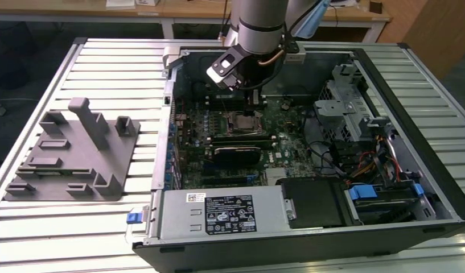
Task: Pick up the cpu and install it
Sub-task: 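Close the cpu cover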
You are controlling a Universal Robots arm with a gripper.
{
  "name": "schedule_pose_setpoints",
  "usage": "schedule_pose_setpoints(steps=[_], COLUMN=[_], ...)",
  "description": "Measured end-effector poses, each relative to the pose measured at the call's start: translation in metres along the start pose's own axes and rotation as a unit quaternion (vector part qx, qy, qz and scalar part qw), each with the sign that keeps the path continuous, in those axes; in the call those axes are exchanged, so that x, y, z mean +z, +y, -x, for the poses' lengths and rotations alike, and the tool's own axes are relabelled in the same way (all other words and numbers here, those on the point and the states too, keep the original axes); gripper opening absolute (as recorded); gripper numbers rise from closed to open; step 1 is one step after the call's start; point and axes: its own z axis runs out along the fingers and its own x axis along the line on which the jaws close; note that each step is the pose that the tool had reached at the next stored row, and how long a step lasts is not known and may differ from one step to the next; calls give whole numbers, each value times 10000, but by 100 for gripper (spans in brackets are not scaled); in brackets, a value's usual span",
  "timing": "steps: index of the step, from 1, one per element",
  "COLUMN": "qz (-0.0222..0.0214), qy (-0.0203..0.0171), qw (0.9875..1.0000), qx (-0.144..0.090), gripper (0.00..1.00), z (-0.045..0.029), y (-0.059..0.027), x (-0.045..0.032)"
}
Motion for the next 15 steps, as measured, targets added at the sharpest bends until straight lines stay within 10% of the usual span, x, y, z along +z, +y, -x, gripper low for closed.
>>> schedule_pose_setpoints(steps=[8,15], qz=[11,23], qy=[-1,-1], qw=[9982,9926], qx=[-602,-1216], gripper=[11,11], z=[0,0], y=[0,0], x=[2,3])
